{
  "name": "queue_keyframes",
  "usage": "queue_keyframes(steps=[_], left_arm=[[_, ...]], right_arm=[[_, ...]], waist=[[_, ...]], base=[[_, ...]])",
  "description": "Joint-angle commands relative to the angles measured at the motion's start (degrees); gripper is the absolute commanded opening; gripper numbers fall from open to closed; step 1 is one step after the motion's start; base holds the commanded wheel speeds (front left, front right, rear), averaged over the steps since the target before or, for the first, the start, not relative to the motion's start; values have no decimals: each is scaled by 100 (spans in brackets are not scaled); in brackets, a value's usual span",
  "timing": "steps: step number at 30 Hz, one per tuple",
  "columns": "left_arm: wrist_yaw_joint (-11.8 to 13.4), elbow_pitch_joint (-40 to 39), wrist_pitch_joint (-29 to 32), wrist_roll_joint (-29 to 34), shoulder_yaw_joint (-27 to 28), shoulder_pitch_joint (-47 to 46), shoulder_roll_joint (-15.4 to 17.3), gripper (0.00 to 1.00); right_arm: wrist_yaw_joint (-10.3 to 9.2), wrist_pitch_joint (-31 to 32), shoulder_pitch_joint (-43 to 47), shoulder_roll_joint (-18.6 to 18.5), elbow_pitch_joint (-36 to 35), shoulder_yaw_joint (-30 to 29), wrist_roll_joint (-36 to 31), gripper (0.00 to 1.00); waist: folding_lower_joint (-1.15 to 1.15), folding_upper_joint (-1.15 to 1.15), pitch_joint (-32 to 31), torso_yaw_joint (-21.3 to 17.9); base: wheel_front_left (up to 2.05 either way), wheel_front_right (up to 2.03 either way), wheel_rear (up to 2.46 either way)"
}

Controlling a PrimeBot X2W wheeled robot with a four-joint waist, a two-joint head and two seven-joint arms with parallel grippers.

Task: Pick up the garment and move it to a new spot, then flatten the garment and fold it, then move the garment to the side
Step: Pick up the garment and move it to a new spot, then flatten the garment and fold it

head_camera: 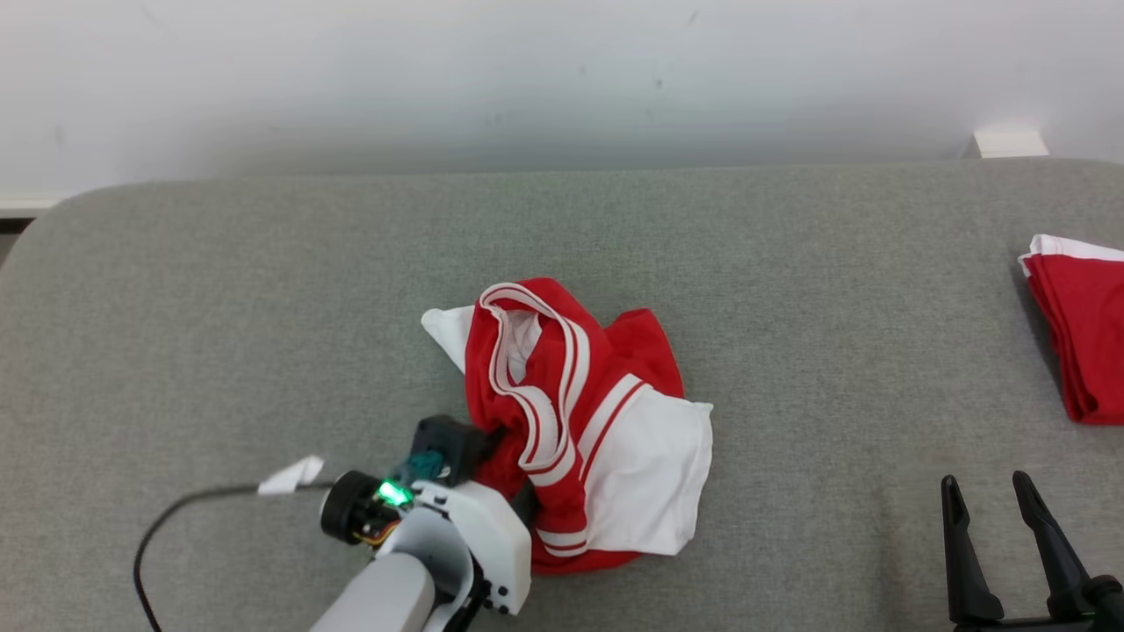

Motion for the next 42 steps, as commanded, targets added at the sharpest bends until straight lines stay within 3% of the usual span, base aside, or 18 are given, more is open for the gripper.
queue_keyframes(steps=[1,7,13,17,22,32,42], left_arm=[[125,201,-476,-2,118,114,-111,100],[456,227,-1691,-63,499,602,12,100],[998,-685,-1909,176,923,1407,227,100],[1182,-1551,-1902,448,1347,2163,163,100],[1086,-2013,-1904,769,1702,2775,12,100],[318,-2044,-1906,1210,2233,3345,-351,100],[39,-2007,-1906,1424,2554,3320,-518,100]], right_arm=[[-16,-17,-59,2,38,5,-12,100],[-16,-17,119,5,36,-285,-95,100],[-16,-16,379,36,-93,-728,-269,100],[-16,-16,557,87,-130,-918,-288,100],[-16,-16,625,135,-59,-904,-236,100],[-16,-17,705,243,402,-594,-253,100],[-16,-17,577,250,592,-387,-253,100]], waist=[[1,0,-67,-30],[1,0,-388,18],[1,0,-685,246],[1,0,-850,433],[1,0,-956,545],[1,0,-1117,488],[1,0,-1090,405]], base=[[0,0,0],[0,0,0],[0,0,0],[0,0,0],[0,0,0],[0,0,0],[0,0,0]])
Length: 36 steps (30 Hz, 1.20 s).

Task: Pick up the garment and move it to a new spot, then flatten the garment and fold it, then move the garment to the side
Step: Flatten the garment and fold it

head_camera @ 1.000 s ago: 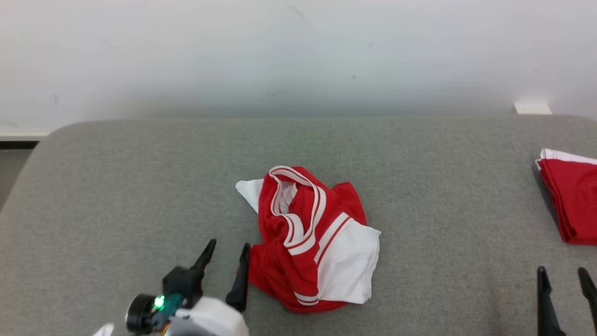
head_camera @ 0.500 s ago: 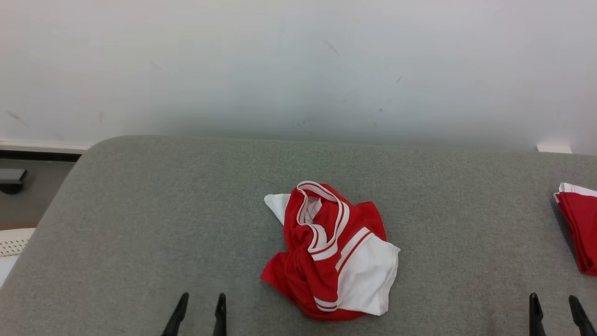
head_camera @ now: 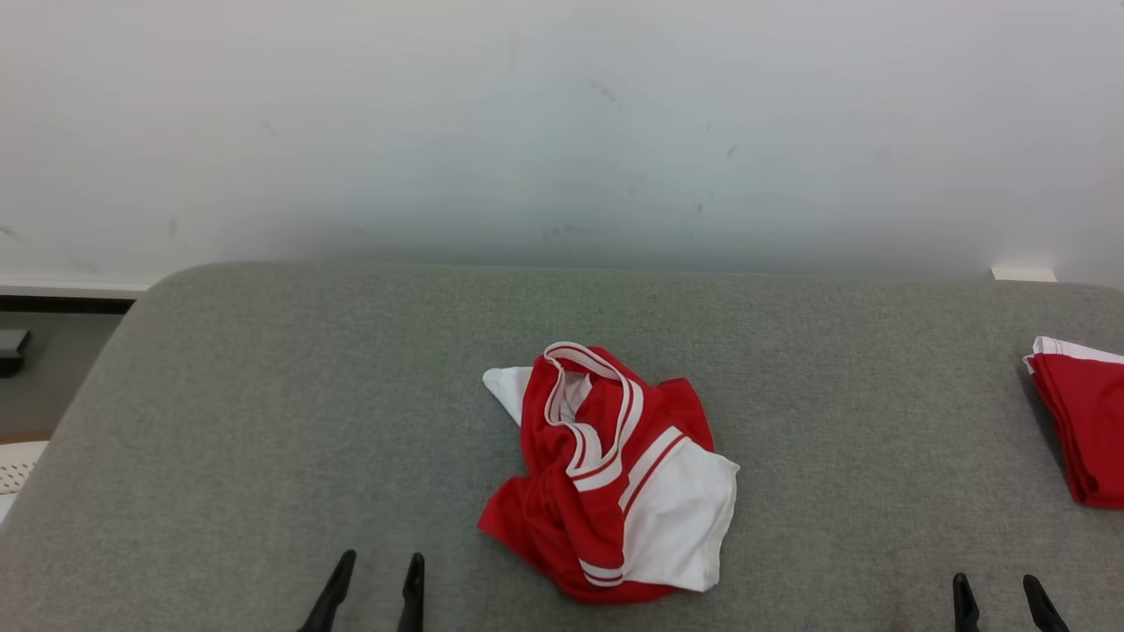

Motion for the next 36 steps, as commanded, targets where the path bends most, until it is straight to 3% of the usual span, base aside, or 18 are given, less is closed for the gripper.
queue_keyframes(steps=[1,6,12,15,20,26,34,35,36], left_arm=[[-33,14,0,98,46,16,6,100],[-100,-40,0,90,91,-32,-20,100],[-285,-276,-1,-78,-293,-617,-28,100],[-336,21,-1,-307,-575,-984,-26,100],[-177,868,398,-830,-863,-1540,-25,100],[-252,1411,589,-1555,-1286,-1908,-21,100],[-125,1890,389,-1727,-1529,-2193,-24,100],[-133,1931,370,-1775,-1540,-2224,-23,55],[-140,1977,355,-1773,-1565,-2257,-23,3]], right_arm=[[-16,-16,-58,-1,20,8,28,100],[-16,-16,-126,-1,9,70,-25,100],[-16,-16,-244,-1,-146,154,-62,100],[-16,-16,-307,-16,-195,211,-72,100],[-16,-16,-340,-16,-247,293,-31,100],[-16,-16,-338,-10,-187,374,34,100],[-16,-16,-445,-5,-174,392,84,100],[-16,-16,-449,-6,-170,384,86,100],[-16,-16,-456,-5,-166,372,83,100]], waist=[[0,0,7,0],[0,0,27,-76],[0,0,59,-287],[0,0,94,-439],[0,0,167,-676],[0,0,310,-887],[0,0,444,-1025],[0,0,452,-1033],[0,0,460,-1039]], base=[[0,0,0],[0,0,0],[0,0,0],[0,0,0],[0,0,0],[0,0,0],[0,0,0],[0,0,0],[0,0,0]])
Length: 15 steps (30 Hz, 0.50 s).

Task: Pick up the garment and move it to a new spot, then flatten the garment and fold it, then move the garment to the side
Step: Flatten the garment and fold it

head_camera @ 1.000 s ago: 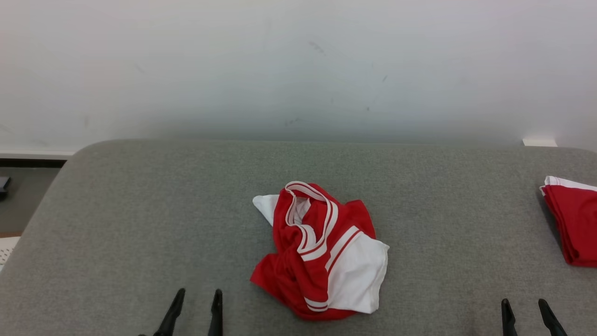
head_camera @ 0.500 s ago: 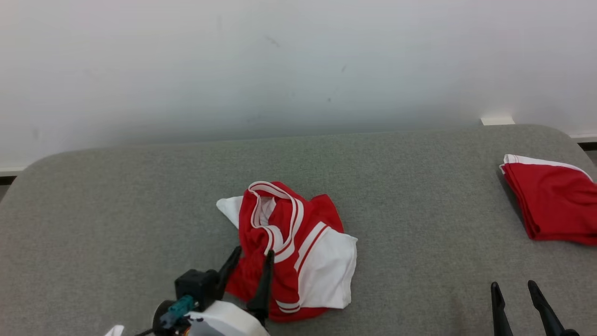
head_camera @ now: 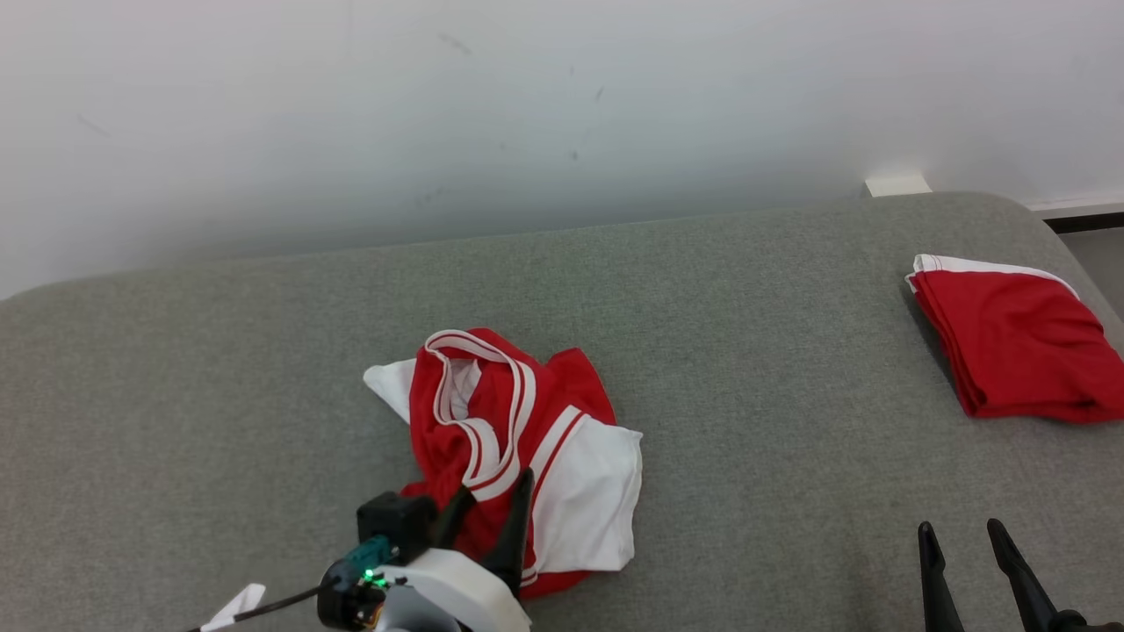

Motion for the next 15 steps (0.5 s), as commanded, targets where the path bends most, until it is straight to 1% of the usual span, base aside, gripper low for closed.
queue_keyframes(steps=[1,3,6,7,9,11,15], left_arm=[[-35,81,-44,-35,-31,-117,28,0],[-61,113,-73,-164,-24,-212,28,0],[-69,77,-99,-417,152,-437,31,0],[-69,57,-90,-450,241,-552,85,0],[-98,9,-8,-551,427,-817,260,0],[-167,-56,201,-639,571,-1115,472,0],[-290,-281,843,-880,921,-1839,1029,0]], right_arm=[[-16,-16,-60,-6,19,-34,67,100],[-16,-16,-69,-5,29,-42,72,100],[-16,-16,-67,-4,51,-48,88,100],[-16,-16,-67,-3,58,-47,95,100],[-16,-16,-63,-4,73,-37,110,100],[-16,-16,-42,-3,89,-21,92,100],[-16,-16,-27,-3,91,-15,80,100]], waist=[[0,0,16,-11],[0,0,21,-13],[0,0,2,-2],[0,0,-15,3],[0,0,-60,10],[0,0,-123,8],[0,0,-211,-10]], base=[[0,0,0],[0,0,0],[0,0,0],[0,0,0],[0,0,0],[0,0,0],[0,0,0]])
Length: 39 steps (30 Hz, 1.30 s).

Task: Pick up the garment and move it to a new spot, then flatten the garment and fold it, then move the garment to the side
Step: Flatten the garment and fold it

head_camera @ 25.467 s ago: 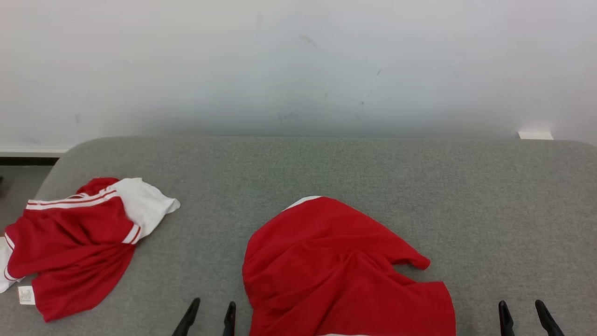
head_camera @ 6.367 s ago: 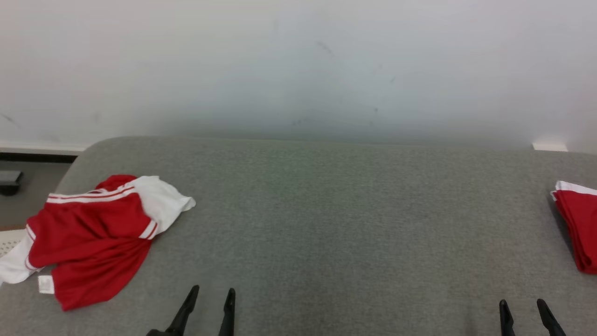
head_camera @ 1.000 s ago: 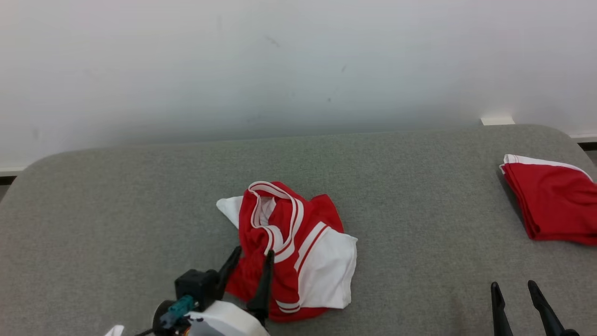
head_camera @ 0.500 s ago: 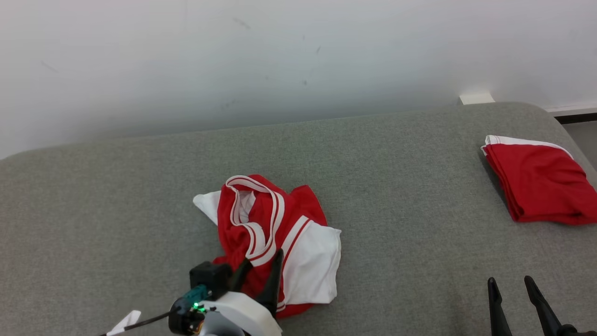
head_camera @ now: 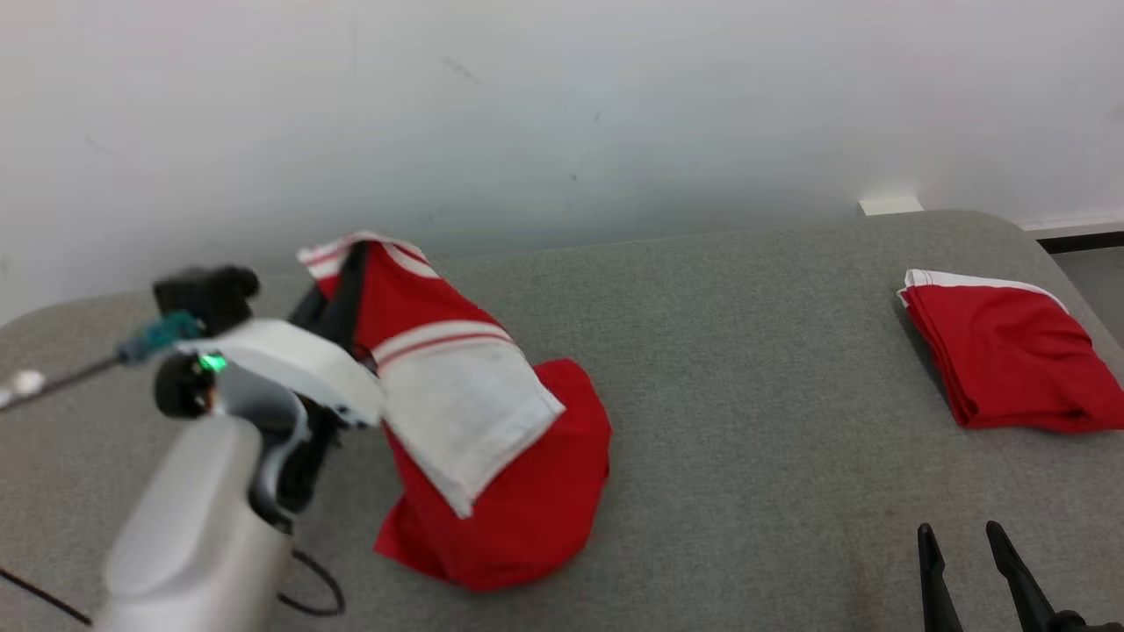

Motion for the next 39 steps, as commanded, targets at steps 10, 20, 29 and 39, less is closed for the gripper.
queue_keyframes(steps=[10,20,29,39], left_arm=[[-291,-694,2352,-1142,646,-1364,1231,0],[-316,-1315,3858,-2157,1089,-2000,1877,0],[-439,-1887,4360,-2533,202,-1221,1238,0],[-517,-1432,4032,-2508,-1650,-223,-273,0]], right_arm=[[-16,-16,70,-6,46,84,43,100],[-16,-16,55,-5,73,134,77,100],[-16,-16,18,-5,117,226,95,100],[-16,-16,-232,-9,211,569,147,100]], waist=[[0,0,-176,-152],[0,0,-210,-172],[0,0,-192,-35],[0,0,-68,-356]], base=[[0,0,0],[0,0,0],[0,0,0],[0,0,0]])
